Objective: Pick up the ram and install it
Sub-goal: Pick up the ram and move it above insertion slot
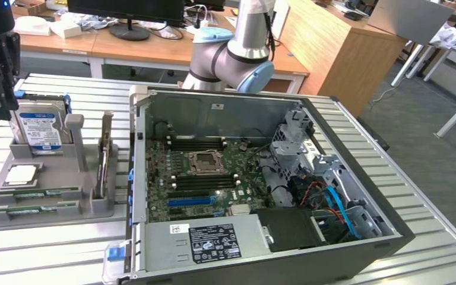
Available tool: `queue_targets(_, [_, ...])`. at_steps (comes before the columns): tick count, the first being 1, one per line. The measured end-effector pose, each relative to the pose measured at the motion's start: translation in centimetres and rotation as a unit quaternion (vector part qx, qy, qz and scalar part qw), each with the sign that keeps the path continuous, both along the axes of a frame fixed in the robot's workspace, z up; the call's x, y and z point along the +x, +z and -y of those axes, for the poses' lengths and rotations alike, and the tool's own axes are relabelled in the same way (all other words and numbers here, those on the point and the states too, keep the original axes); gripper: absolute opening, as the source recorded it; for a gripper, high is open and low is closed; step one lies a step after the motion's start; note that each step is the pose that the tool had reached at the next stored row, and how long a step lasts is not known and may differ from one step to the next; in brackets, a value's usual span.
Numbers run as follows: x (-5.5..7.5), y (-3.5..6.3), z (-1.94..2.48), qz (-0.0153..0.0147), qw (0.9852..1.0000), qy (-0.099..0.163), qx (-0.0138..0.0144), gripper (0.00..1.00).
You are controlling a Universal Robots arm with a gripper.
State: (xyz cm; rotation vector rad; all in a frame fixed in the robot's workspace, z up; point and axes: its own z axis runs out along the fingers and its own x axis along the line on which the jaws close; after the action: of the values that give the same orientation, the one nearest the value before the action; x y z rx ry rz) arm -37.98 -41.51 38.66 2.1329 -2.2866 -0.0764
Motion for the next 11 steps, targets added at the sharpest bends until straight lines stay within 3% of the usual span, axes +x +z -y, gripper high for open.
queue_targets(4, [-0.01, 0.0, 0.0, 0.0, 1.0, 0.0, 0.0, 0.31])
queue_targets(7, [-0.01, 0.0, 0.0, 0.0, 1.0, 0.0, 0.0, 0.43])
queue_targets(11, [-0.02, -0.1, 0.0, 0.0004, 1.0, 0.0, 0.0004, 0.43])
